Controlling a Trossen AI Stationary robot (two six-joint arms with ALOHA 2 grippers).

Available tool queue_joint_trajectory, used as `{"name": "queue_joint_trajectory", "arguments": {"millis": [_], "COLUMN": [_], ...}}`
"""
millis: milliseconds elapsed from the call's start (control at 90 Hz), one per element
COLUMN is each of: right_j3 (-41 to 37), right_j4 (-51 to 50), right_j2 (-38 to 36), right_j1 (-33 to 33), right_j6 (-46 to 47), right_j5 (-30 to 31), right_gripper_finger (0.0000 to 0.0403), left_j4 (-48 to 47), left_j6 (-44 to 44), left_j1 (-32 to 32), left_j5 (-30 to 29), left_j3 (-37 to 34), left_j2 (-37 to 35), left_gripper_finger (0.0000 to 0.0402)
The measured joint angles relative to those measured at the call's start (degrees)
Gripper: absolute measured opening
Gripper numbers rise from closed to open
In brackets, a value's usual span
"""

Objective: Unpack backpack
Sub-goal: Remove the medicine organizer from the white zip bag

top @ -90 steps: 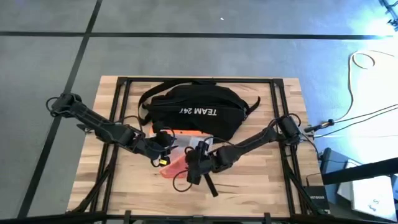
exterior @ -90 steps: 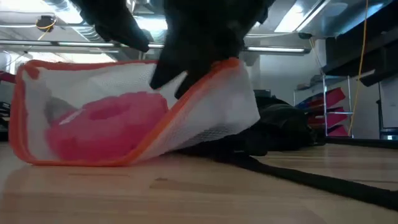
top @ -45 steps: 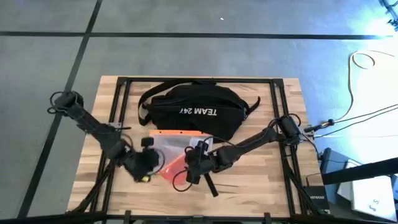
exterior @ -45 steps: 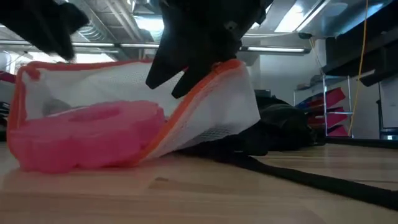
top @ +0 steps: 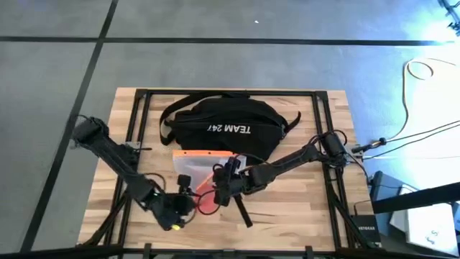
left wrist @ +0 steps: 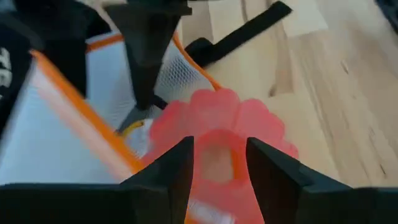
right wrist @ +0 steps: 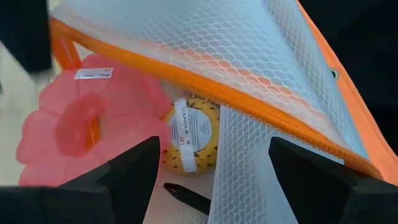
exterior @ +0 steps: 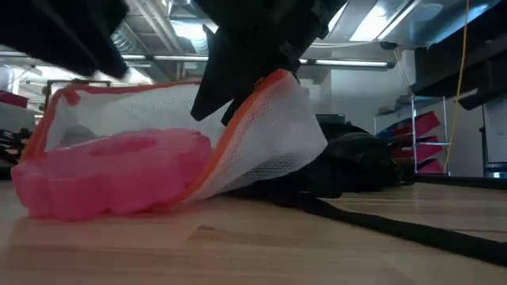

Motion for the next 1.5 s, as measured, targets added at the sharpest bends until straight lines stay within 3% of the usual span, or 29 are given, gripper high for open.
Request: {"name": "queue_joint_trajectory", "arguments": {"millis": [178, 389, 811, 1044, 1233, 1500], "right_j3": [0.0, 0.0, 0.0, 0.0, 0.0, 0.0], "right_j4": [-3.0, -3.5, -3.5, -3.4, -3.4, -3.5], "right_j2": [0.0, 0.0, 0.0, 0.0, 0.0, 0.0], "right_j1": [0.2, 0.6, 3.6, 4.8, 4.7, 4.6], "right_j6": [1.2, 2.4, 2.6, 4.3, 5.3, 6.8], "right_j5": [-0.2, -1.6, -3.5, -3.3, -2.8, -2.4], "right_gripper_finger": [0.0286, 0.0286, 0.0286, 0.0286, 0.0286, 0.0286], "left_j4": [8.9, 5.6, 6.6, 7.5, 7.3, 5.7], "left_j6": [-8.3, -21.6, -20.3, -25.3, -26.5, -31.4], "left_j1": [0.6, 0.3, -1.0, -2.6, -5.8, -8.4], "left_j5": [3.2, 4.4, 1.7, 14.2, 18.8, 29.7], "left_j3": [2.3, 2.3, 2.4, 2.6, 2.6, 2.6], "left_j2": [5.1, 8.5, 12.7, 12.4, 12.4, 12.2], "left_gripper_finger": [0.0132, 0.0132, 0.0146, 0.0146, 0.0141, 0.0141]}}
